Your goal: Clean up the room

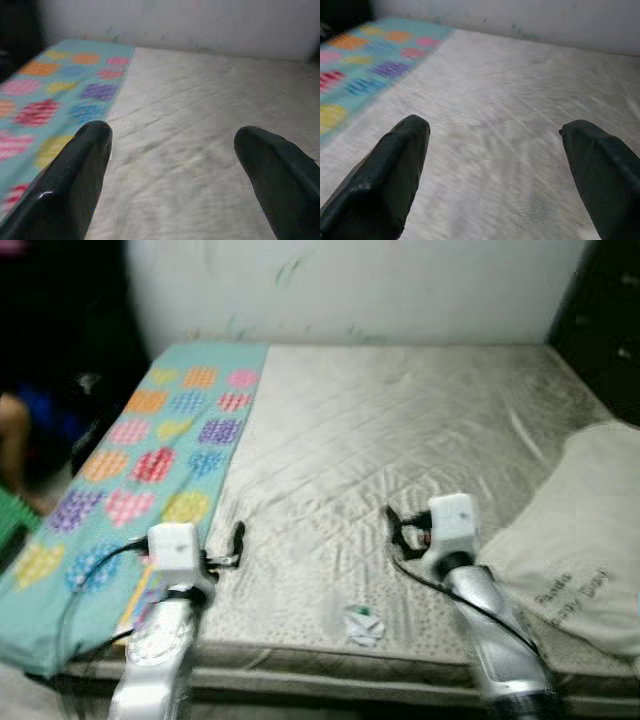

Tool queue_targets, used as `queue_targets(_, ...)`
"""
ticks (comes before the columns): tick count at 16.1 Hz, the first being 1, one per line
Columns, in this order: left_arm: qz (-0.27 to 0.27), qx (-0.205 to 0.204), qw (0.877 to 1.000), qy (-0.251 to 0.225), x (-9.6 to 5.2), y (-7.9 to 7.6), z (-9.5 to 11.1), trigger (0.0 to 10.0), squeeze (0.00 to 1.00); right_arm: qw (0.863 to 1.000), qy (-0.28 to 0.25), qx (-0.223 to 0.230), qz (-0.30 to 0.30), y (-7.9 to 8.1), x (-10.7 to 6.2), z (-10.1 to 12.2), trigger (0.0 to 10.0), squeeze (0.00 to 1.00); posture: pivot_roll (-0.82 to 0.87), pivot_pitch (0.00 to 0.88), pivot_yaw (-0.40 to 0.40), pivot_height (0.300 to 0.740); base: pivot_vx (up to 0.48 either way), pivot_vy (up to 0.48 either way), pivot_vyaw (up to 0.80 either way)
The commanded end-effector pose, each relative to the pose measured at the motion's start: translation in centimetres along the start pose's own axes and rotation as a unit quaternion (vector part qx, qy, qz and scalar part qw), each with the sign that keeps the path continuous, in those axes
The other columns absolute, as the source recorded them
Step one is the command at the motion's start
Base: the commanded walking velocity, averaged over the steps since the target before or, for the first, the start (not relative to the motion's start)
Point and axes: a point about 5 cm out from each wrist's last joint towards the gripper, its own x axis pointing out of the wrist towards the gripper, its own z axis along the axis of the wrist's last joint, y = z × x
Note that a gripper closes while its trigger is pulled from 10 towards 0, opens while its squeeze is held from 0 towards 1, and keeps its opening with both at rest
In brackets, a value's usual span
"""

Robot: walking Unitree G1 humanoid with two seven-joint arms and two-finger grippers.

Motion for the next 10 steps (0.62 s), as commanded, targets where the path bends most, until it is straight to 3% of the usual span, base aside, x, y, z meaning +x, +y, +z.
queue_targets(1,0.012,0.007,1.0,0.01,-0.4,0.76,-0.36,10.0,0.0,1.0,-0.013,0.005,0.001,0.35,0.25,0.67,10.0,0.0,-0.11,0.0,0.02,0.74,0.0,0.0,0.0)
queue_targets(6,0.003,0.01,1.0,0.003,-0.18,0.7,-0.18,10.0,0.0,1.0,-0.015,0.003,-0.002,0.26,0.56,0.81,10.0,0.0,-0.11,0.0,0.022,0.74,0.0,0.0,0.0)
queue_targets(10,-0.006,0.007,1.0,0.005,-0.09,0.54,-0.28,10.0,0.0,1.0,-0.022,0.009,-0.014,-0.15,0.71,0.96,10.0,0.0,-0.11,0.0,0.025,0.74,0.277,0.0,0.0)
